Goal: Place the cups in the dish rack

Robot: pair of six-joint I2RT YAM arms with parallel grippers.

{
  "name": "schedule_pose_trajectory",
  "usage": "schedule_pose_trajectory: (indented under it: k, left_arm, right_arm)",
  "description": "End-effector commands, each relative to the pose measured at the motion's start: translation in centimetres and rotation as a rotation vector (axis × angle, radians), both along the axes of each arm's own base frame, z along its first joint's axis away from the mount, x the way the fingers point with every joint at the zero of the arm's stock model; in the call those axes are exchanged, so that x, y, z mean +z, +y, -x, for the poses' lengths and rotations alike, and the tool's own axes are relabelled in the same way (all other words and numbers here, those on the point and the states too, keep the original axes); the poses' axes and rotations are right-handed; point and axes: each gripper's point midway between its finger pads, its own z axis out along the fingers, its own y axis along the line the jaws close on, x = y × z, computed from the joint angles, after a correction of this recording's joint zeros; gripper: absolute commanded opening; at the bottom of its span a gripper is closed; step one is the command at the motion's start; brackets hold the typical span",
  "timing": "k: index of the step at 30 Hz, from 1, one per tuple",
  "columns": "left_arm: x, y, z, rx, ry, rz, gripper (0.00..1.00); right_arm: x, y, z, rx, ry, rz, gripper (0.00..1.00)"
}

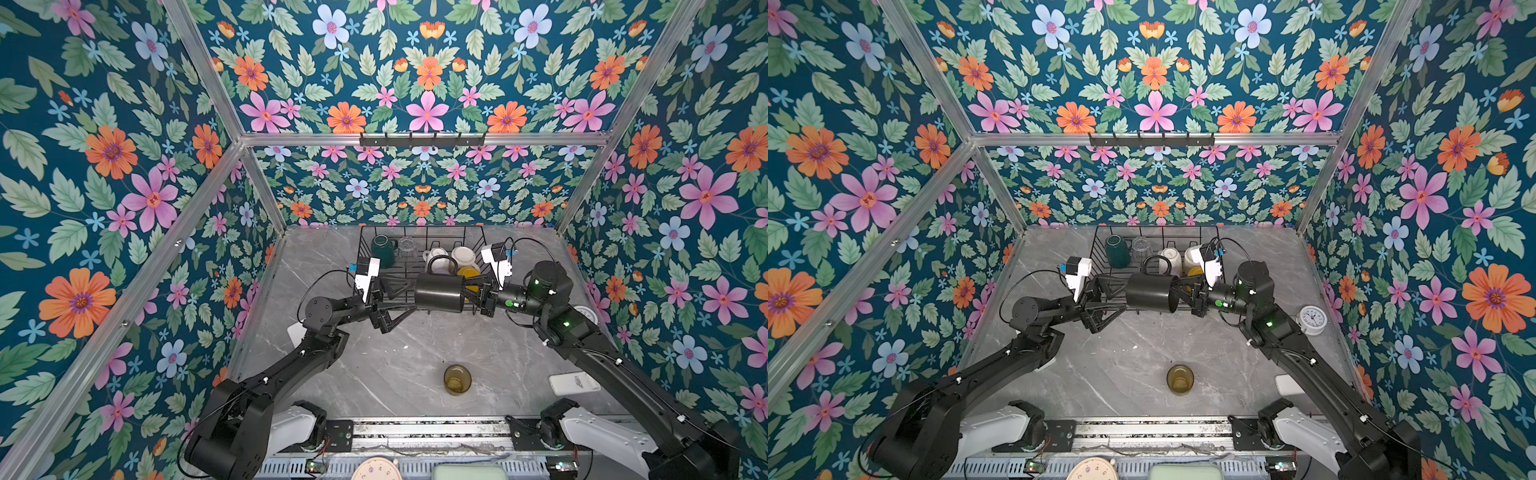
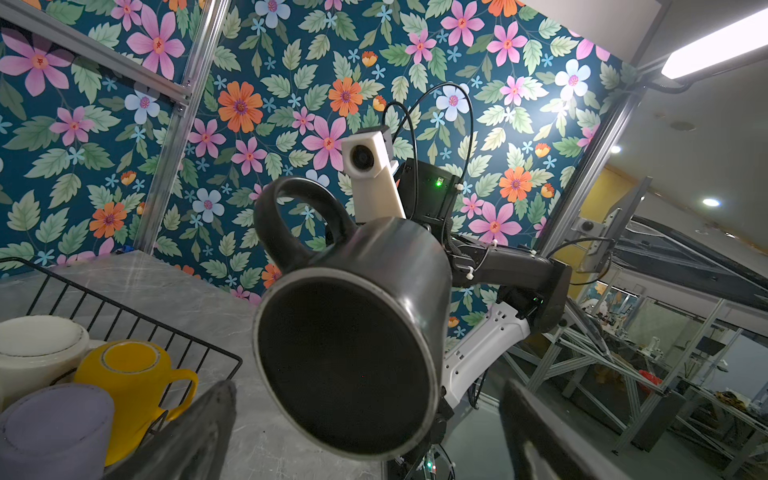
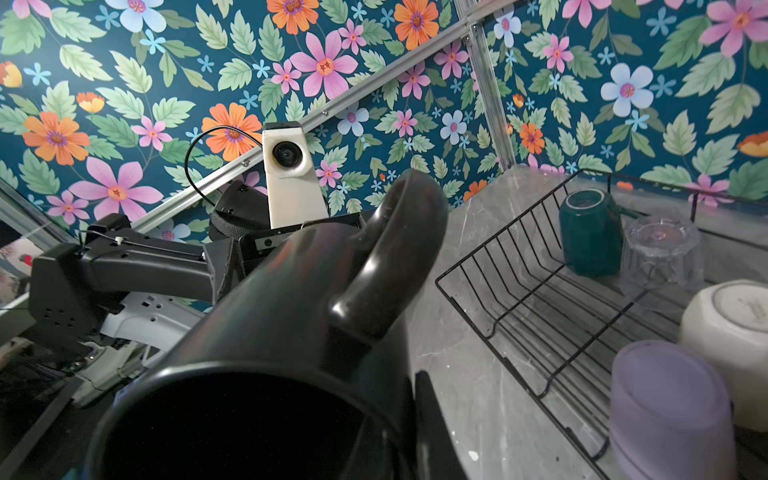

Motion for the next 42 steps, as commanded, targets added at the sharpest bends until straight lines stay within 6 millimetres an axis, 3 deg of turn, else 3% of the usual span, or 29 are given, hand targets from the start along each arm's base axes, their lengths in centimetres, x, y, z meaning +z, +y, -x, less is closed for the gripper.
schedule_pose_trajectory:
  k: [1, 11, 20, 42]
  left_arm:
    - [0.4, 0.1, 0.6, -0.015, -0.026, 0.004, 1.00]
    - [0.3, 0.1, 0.9, -0.025, -0.028, 0.000, 1.00]
    - [0.6, 0.2, 1.0, -0.027, -0.034, 0.001, 1.00]
    - [0.6, 0.3, 1.4, -0.037, -0.038, 0.000, 0.97]
  right_arm:
    - [2.7, 0.2, 0.2, 0.023, -0.175, -0.029, 0.00]
    - [3.6, 2.1, 0.7, 0.128, -0.202, -0.045, 0.00]
    - [2.8, 4.5, 1.9, 0.223, -0.199, -0.004, 0.00]
    - [2.4, 7.3, 1.2, 0.282, -0.172, -0.017, 0.00]
